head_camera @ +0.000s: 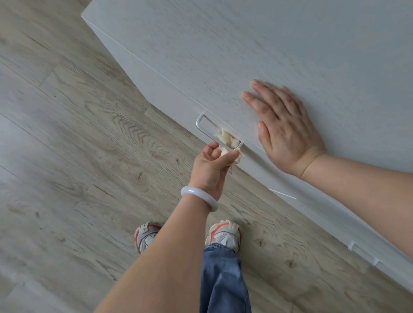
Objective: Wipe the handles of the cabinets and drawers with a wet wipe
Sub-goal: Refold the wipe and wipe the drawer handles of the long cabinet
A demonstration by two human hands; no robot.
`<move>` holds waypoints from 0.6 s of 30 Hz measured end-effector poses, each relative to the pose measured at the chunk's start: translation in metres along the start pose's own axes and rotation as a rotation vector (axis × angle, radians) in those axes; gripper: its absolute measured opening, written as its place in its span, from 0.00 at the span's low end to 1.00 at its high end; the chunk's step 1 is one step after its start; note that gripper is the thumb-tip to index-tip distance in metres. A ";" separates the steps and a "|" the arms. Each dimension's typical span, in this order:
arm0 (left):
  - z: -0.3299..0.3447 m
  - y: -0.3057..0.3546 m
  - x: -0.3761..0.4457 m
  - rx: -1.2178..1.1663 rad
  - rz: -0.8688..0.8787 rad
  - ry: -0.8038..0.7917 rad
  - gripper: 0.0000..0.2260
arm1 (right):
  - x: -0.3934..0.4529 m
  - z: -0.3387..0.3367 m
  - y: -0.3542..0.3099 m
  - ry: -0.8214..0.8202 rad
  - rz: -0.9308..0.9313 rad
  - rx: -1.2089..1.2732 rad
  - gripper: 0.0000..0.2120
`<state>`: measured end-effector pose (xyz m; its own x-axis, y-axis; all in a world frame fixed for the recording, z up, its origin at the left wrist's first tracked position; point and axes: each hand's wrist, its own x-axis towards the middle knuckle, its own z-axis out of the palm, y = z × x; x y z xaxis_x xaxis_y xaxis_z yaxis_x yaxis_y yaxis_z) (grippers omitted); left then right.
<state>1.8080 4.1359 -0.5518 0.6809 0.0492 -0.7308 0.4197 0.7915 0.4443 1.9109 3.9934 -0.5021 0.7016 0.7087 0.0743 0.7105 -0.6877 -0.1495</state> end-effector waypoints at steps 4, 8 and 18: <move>-0.008 0.013 0.006 0.086 -0.041 -0.117 0.24 | 0.000 0.000 0.001 -0.004 -0.001 -0.003 0.25; -0.013 0.029 0.007 0.183 -0.076 -0.181 0.15 | 0.000 0.000 0.001 -0.009 -0.005 -0.004 0.25; -0.017 0.095 0.011 0.199 -0.021 0.157 0.13 | 0.000 0.000 0.000 -0.005 0.001 0.000 0.25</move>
<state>1.8454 4.2218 -0.5264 0.5757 0.1397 -0.8056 0.5536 0.6585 0.5098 1.9110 3.9935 -0.5018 0.7024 0.7084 0.0695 0.7094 -0.6887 -0.1498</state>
